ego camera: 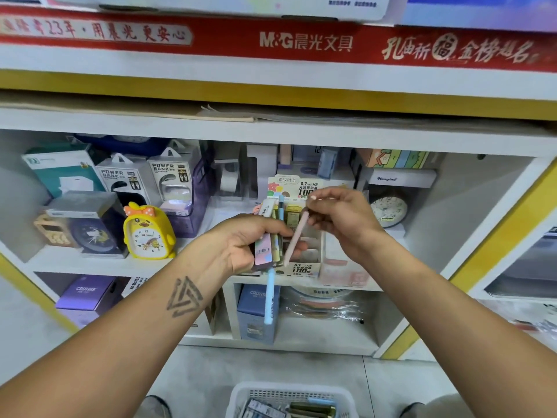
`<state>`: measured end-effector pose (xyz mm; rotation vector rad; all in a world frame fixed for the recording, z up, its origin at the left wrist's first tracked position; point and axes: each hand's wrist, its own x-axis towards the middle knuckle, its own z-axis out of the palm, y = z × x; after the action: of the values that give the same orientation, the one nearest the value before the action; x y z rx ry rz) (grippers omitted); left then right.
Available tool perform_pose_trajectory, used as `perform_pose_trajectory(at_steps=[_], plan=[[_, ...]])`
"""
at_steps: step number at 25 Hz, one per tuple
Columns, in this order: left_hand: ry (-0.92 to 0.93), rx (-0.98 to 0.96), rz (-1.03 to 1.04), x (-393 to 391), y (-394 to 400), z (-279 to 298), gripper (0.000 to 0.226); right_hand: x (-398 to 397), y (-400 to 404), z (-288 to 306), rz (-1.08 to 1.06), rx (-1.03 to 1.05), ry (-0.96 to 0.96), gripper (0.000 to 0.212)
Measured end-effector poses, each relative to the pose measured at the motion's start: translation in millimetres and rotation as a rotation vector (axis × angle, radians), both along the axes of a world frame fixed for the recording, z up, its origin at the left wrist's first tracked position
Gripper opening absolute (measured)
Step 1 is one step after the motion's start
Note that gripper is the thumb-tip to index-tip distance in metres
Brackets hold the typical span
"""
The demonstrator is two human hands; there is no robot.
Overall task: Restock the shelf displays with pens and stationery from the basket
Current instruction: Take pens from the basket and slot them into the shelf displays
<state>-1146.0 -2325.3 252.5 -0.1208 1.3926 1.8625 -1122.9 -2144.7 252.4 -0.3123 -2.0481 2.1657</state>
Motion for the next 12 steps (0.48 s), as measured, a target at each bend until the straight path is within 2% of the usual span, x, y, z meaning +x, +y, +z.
perform_pose_trajectory(at_steps=[2, 6, 9, 12], plan=[[-0.021, -0.01, 0.029, -0.5, 1.8, -1.2, 0.019, 1.7, 16.4, 9.8, -0.144, 0.05, 0.088, 0.006], [-0.003, -0.064, 0.032, 1.0, 13.4, -2.2, 0.016, 6.8, 55.3, 19.6, -0.346, 0.375, 0.302, 0.012], [0.0, -0.071, 0.046, -0.5, 23.0, -4.4, 0.012, 7.5, 70.1, 9.7, -0.37, 0.714, 0.323, 0.01], [0.005, -0.09, 0.042, -1.5, 32.8, -7.9, 0.008, 3.4, 75.6, -10.0, -0.283, 1.049, 0.301, 0.008]])
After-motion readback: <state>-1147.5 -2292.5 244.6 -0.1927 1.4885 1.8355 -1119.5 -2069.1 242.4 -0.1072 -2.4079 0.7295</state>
